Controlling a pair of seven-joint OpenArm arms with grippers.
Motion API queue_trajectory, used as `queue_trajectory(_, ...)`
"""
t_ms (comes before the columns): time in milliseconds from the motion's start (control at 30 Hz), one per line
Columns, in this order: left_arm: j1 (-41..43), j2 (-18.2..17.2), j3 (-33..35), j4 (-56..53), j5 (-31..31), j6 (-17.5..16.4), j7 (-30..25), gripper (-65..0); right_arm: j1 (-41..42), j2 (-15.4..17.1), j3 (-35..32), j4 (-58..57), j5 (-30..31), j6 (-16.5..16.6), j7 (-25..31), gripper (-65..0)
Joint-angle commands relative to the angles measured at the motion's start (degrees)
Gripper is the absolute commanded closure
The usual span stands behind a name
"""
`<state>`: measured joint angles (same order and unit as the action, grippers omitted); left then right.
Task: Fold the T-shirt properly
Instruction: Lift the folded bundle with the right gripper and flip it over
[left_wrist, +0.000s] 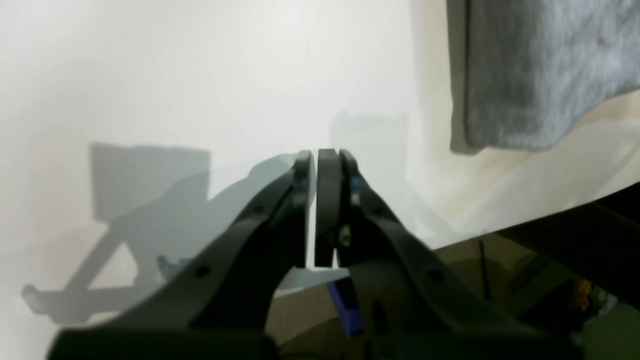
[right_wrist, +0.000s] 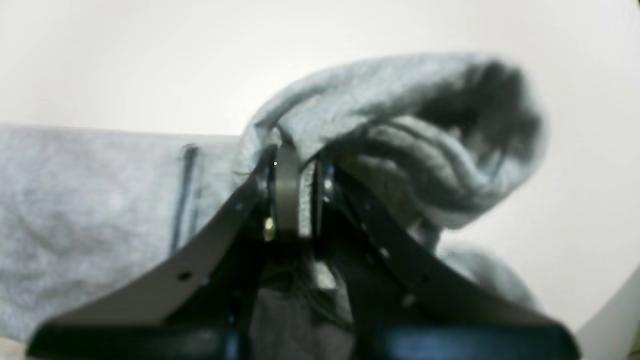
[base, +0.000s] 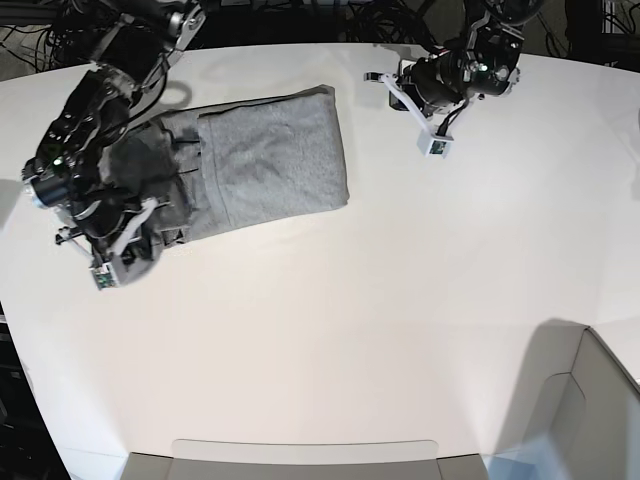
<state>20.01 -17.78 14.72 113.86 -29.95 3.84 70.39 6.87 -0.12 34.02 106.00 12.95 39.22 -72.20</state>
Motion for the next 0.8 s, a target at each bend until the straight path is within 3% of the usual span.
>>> queue_trajectory(0, 0.08, -0.2, -0.08, 0.91, -0.15, 0.08, -0.37, -1.8, 0.55, -0.36, -1.71, 2.36, -0.33, -0.94, 1.22, 0.0)
queue_trajectory(233, -0.36, -0.2, -0.08, 0.73, -0.15, 0.08, -0.37, -1.8, -5.25, -5.46, -11.91, 7.02, -4.73, -6.3, 1.48, 0.0)
queue_trajectory(400, -0.54, -0.2, -0.08, 0.73, -0.15, 0.08, -0.37, -1.8, -8.32, -5.64, -18.06, 8.33, -4.73, -10.08, 2.62, 0.0)
queue_trajectory(567, -2.3, -0.2, -0.08, 0.64, -0.15, 0.08, -0.37, -1.8, -13.16, -5.55, -27.82, 8.51, -4.82, -17.38, 12.03, 0.0)
queue_trajectory(767, -2.47, -0.2, -0.08, 0.55, -0.07, -0.01, -0.37, -1.8, -15.62, -5.46, -37.93, 8.25, -4.91, -24.94, 13.17, 0.0)
